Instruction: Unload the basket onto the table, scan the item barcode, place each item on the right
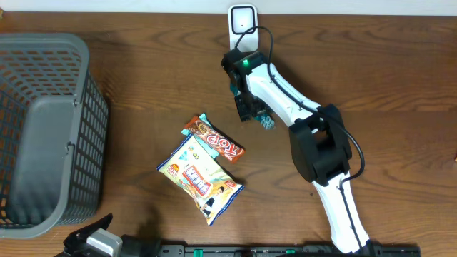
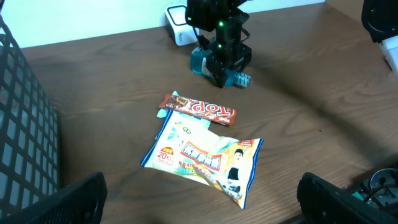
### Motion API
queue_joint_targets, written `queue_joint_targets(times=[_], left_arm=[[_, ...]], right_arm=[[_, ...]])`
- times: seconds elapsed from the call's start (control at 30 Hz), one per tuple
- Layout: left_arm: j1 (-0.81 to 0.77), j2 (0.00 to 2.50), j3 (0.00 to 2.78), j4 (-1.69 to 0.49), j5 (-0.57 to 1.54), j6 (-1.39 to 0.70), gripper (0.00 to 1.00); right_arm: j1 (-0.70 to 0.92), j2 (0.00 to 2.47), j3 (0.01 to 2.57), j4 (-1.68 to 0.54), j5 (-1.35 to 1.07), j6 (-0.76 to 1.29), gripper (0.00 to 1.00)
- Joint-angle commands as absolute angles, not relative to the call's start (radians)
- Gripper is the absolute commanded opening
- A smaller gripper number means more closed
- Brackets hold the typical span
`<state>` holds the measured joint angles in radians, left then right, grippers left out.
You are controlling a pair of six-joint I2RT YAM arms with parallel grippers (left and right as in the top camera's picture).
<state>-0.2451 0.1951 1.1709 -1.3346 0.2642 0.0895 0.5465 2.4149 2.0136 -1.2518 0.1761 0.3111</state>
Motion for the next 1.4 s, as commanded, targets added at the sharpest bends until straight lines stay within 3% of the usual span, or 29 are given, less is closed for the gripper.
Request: queue_joint_targets(times=[0.0,0.17,0.3,0.7,0.93,1.17,1.37], left_arm=[[-0.244,0.192,1.175,-1.332,0.276,0.093,0.98],[-0.245,0.192,1.175,-1.332,0.276,0.093,0.98],[-0.244,0.192,1.175,-1.332,0.276,0.093,0.98],[-0.244,0.192,1.175,-1.332,0.276,0.093,0.98],[-0.244,0.192,1.175,-1.332,0.276,0.093,0.98],[-0.244,0.192,1.175,-1.332,0.276,0.093,0.98],[-0.244,0.192,1.175,-1.332,0.276,0.093,0.98]], right_arm=[[0.544,2.465,1.977,-1.275,0.174,0.313,0.62],[0.541,2.457,1.987,-1.276,0.174,0.309,0.64],[0.539,2.437,2.007,-1.293,0.174,0.310,0.80],[0.523,2.159,2.063,-1.380,0.094,0.282,0.99],[0.479,2.022,2.063,-1.353,0.009,0.187,0.99],[0.409,2.014,2.062,-1.477,-0.473,-0.081,0.99],[0.337,1.948,2.062,-1.602,-0.390,-0.060,0.99]])
